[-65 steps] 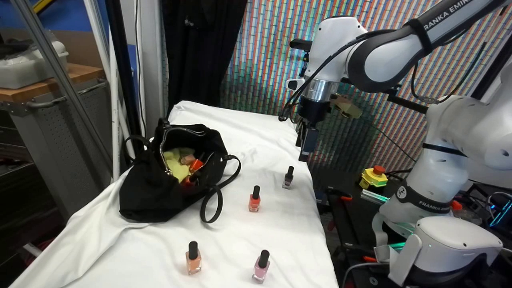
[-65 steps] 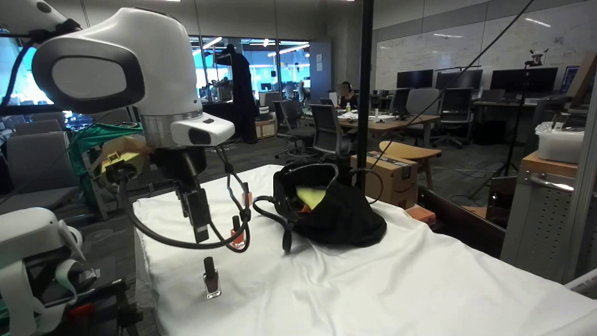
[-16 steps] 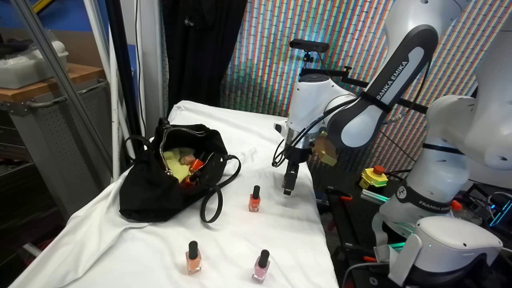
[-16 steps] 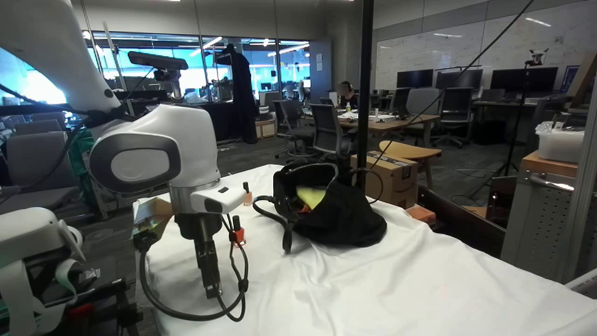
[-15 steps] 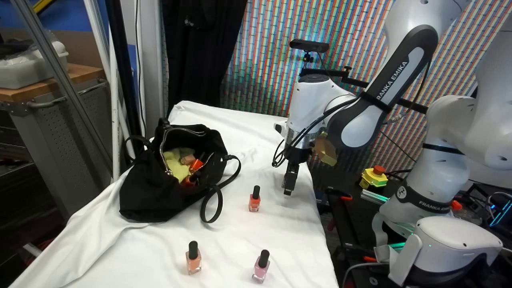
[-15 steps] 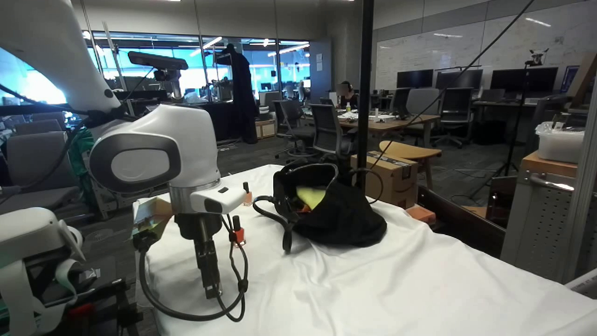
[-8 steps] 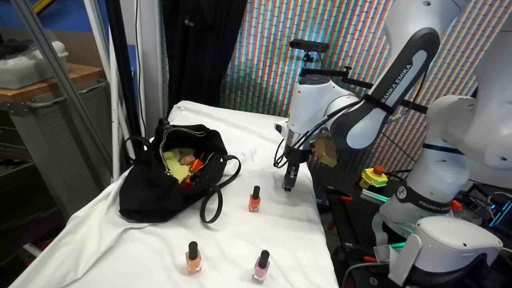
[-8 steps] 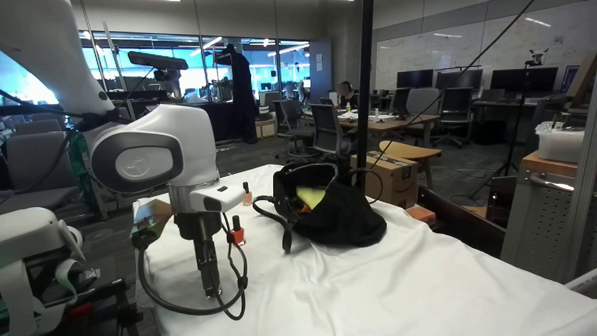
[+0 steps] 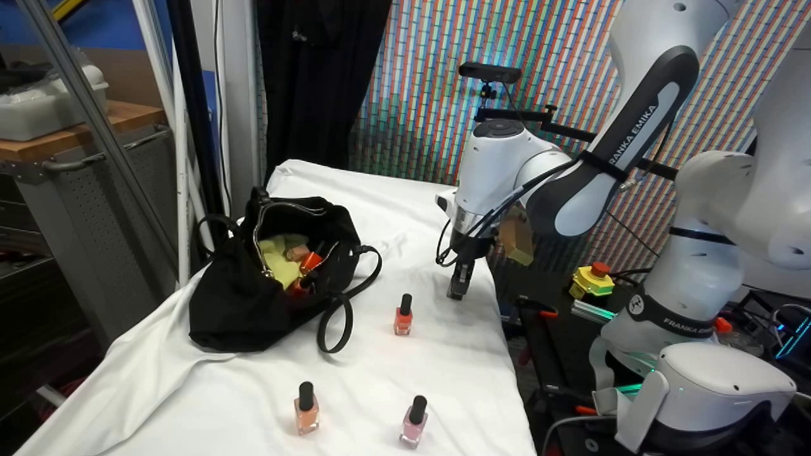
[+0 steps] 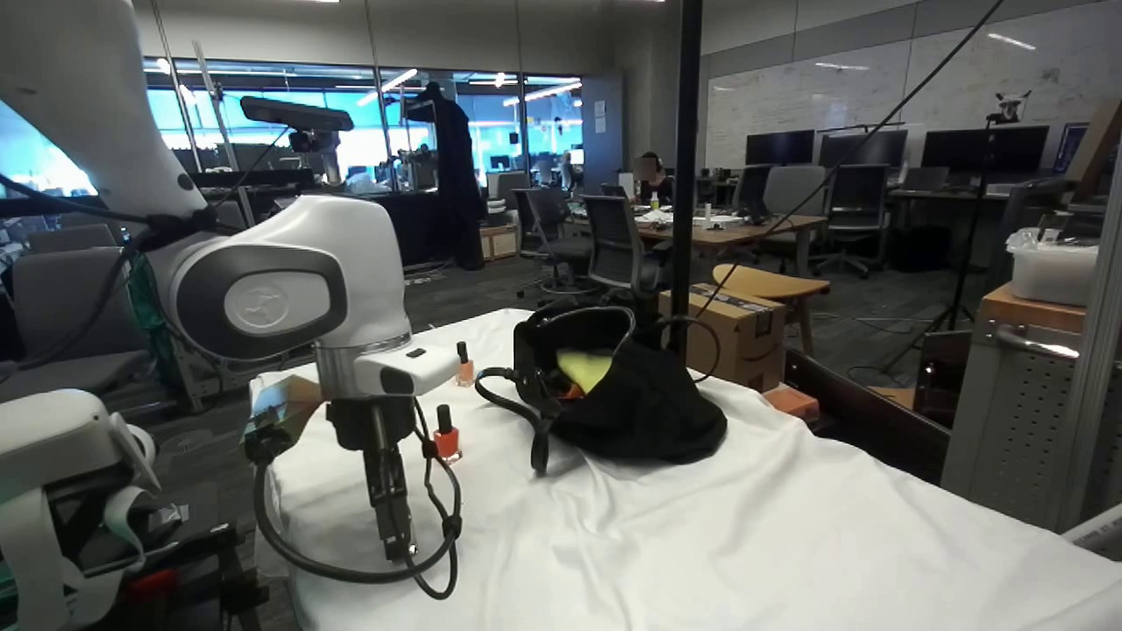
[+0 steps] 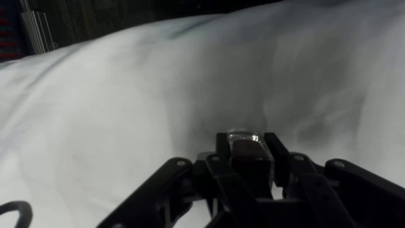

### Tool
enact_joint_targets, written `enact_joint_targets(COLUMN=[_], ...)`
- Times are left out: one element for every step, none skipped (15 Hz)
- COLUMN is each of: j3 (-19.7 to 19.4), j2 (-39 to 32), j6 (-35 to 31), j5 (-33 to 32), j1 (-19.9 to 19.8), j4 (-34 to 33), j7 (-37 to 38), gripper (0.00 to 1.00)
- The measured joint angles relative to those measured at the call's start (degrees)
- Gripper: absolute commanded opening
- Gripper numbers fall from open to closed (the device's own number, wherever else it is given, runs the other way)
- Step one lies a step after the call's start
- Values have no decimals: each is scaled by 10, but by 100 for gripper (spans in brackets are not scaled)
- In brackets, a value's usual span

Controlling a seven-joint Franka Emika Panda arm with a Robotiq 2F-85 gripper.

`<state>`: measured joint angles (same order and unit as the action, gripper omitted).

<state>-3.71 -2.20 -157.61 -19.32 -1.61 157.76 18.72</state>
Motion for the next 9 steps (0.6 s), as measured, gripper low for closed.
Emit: enact_joint_targets(j3=[0, 2, 4, 7, 12, 16, 22, 27, 33], j2=[1, 3, 7, 12, 21, 31, 44, 56, 68], j6=[7, 16, 28, 41, 55, 69, 82, 93, 104], j5=[0, 0, 0, 0, 0, 0, 2, 4, 7], j1=[1, 1, 2, 3, 6, 8, 9, 11, 11], j4=[0, -1, -2, -4, -9, -14, -21, -30, -40], j7=[1, 1, 1, 1, 1, 1, 1, 1, 1], gripper=[16, 16, 16, 16, 16, 16, 16, 16, 16])
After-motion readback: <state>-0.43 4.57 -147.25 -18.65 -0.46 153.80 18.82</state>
